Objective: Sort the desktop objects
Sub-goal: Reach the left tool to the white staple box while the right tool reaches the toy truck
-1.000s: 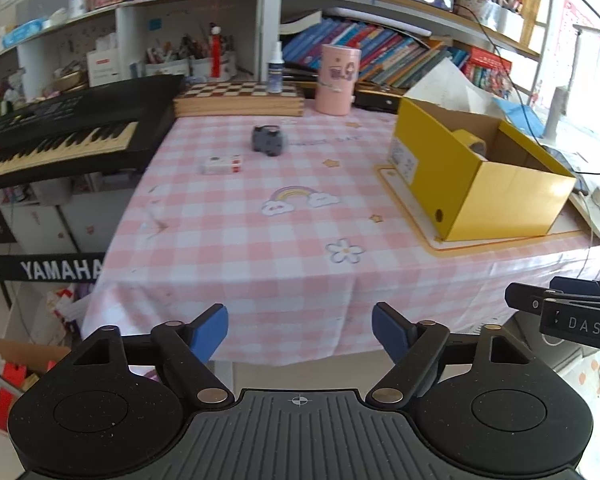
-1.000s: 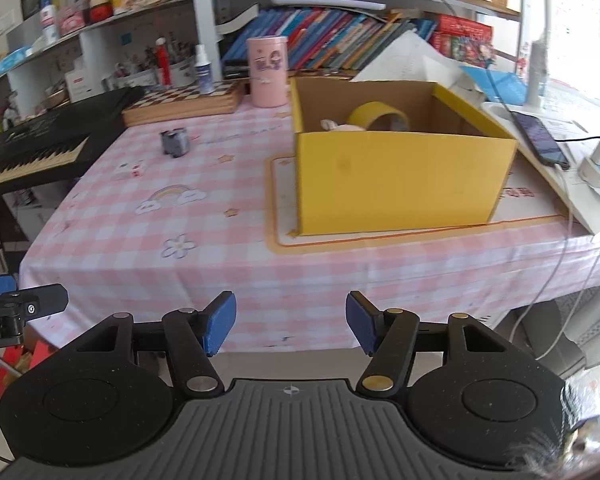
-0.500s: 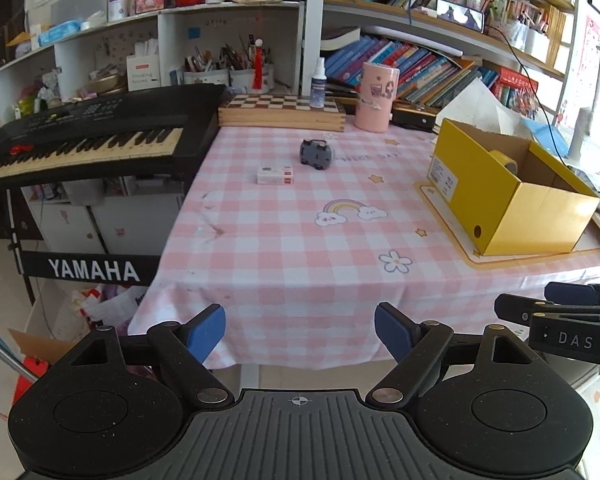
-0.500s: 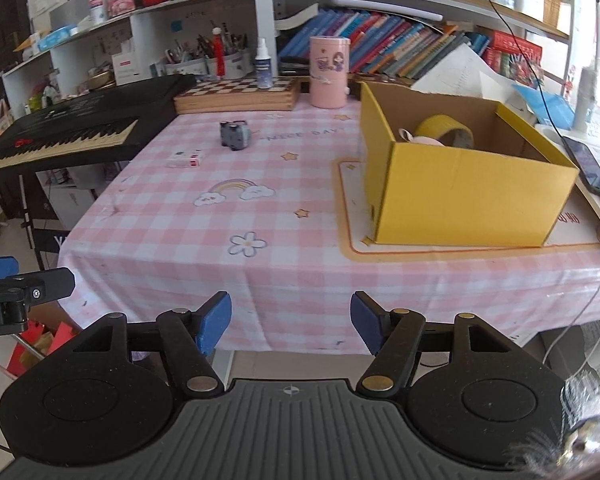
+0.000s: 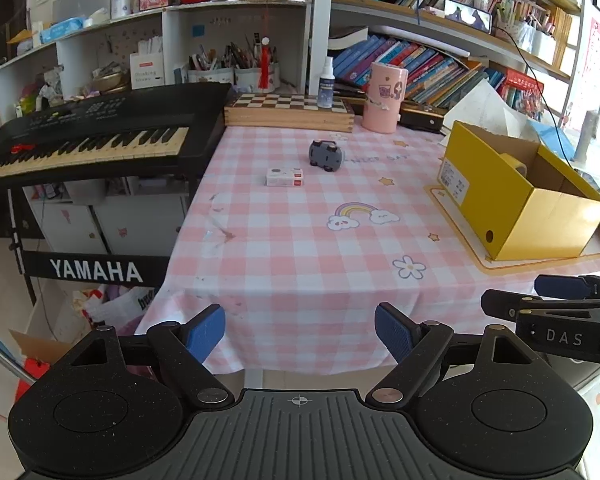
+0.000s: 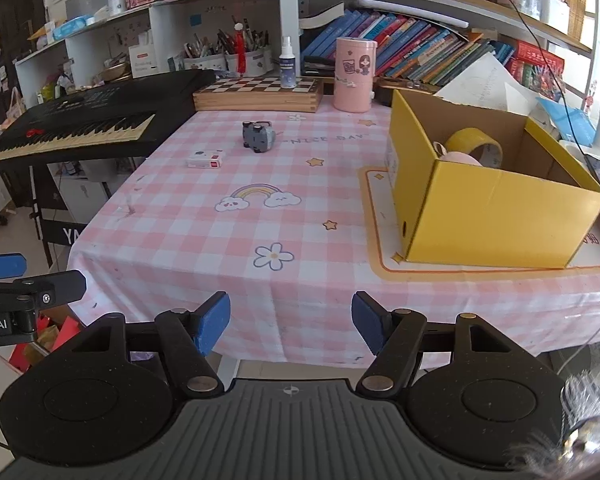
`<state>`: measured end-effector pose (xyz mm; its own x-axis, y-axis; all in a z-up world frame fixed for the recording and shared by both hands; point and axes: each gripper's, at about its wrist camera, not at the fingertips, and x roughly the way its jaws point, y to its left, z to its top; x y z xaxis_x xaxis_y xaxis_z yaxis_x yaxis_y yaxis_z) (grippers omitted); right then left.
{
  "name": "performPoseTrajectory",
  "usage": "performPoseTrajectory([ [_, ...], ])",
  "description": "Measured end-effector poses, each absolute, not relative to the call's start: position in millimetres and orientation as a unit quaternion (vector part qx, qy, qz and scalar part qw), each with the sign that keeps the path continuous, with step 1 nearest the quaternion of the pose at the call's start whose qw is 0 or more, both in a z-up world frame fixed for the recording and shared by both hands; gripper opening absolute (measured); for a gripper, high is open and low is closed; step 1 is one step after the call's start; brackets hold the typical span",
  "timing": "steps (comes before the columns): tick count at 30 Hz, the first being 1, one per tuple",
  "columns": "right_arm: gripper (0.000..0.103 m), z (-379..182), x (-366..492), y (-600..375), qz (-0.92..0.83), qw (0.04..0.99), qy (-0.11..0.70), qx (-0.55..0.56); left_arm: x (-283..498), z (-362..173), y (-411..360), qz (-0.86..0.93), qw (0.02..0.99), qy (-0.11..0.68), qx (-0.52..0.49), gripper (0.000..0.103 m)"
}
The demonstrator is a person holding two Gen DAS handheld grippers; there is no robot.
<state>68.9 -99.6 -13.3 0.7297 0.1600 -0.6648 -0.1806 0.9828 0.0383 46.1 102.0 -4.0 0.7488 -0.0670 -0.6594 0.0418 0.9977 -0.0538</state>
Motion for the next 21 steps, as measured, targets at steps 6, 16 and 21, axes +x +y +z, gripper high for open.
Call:
performPoseTrajectory([
  [6,0.065,-16,88,-93,0.103,0.927,0.359,-0.019,60,-7,106,-0.022,0.934,0.357,-0.019,0.084],
  [16,0.065,-22,140,-88,0.125,0.919,0.372,-0.028,100,-13,104,-0.015,0.929,0.370,-0.017,0.084],
  [21,0.065,-21,171,-87,0.140,0.917,0.373,-0.033,124,-13,102,-0.009,0.928,0.372,-0.022,0.084],
])
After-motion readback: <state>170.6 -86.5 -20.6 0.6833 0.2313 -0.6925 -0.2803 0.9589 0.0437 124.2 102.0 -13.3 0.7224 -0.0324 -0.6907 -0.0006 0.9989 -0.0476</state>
